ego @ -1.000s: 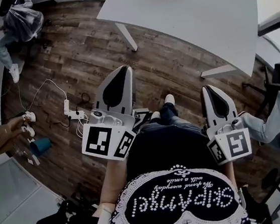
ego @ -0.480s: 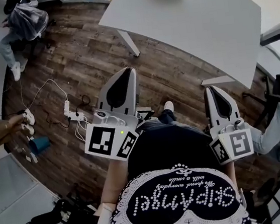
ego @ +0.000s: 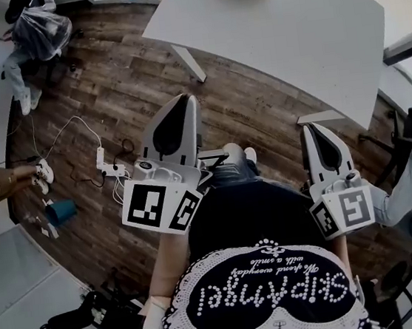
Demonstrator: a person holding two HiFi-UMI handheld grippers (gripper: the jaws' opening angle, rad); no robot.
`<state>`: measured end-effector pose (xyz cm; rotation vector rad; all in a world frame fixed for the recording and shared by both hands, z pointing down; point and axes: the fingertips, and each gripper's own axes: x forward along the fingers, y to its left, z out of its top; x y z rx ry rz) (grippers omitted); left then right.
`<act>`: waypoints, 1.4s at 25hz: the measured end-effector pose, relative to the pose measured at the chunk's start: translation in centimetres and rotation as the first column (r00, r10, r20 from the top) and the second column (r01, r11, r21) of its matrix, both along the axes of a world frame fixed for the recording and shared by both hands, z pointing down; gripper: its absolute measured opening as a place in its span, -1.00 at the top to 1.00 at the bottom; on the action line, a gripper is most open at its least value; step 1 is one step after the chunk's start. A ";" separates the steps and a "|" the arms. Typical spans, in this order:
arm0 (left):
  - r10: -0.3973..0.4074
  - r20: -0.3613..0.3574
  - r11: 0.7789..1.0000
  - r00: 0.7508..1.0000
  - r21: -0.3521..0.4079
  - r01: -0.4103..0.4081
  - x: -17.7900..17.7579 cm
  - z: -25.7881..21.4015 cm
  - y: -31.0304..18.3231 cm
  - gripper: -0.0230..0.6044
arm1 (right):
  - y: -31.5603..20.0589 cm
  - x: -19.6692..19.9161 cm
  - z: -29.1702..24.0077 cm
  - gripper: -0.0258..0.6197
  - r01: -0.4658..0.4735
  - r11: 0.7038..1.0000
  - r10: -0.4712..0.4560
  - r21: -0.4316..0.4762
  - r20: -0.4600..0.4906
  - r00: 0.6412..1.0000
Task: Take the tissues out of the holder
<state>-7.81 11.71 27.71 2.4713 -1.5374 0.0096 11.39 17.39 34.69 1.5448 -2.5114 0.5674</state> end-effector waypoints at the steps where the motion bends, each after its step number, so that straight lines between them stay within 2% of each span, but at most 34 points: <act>1: 0.007 0.002 1.000 1.000 -0.001 -0.007 0.1 0.0 0.0 0.92 | 0.1 0.0 0.0 0.88 -0.006 1.000 0.006 0.002 0.002 1.000; 8: 0.068 0.014 0.998 0.998 -0.006 -0.068 1.7 -0.2 -0.2 0.92 | 0.4 1.5 -0.1 0.88 -0.062 0.998 0.062 0.011 0.007 0.998; 16: 0.113 -0.007 0.993 0.994 -0.016 -0.113 3.2 0.2 -1.8 0.92 | -0.4 2.4 0.5 0.88 -0.098 0.995 0.098 -0.011 -0.004 0.995; 35: 0.174 -0.052 0.981 0.983 -0.077 -0.177 1.6 1.3 -11.2 0.92 | -10.1 -0.3 -0.3 0.88 -0.128 0.991 0.127 -0.045 -0.029 0.992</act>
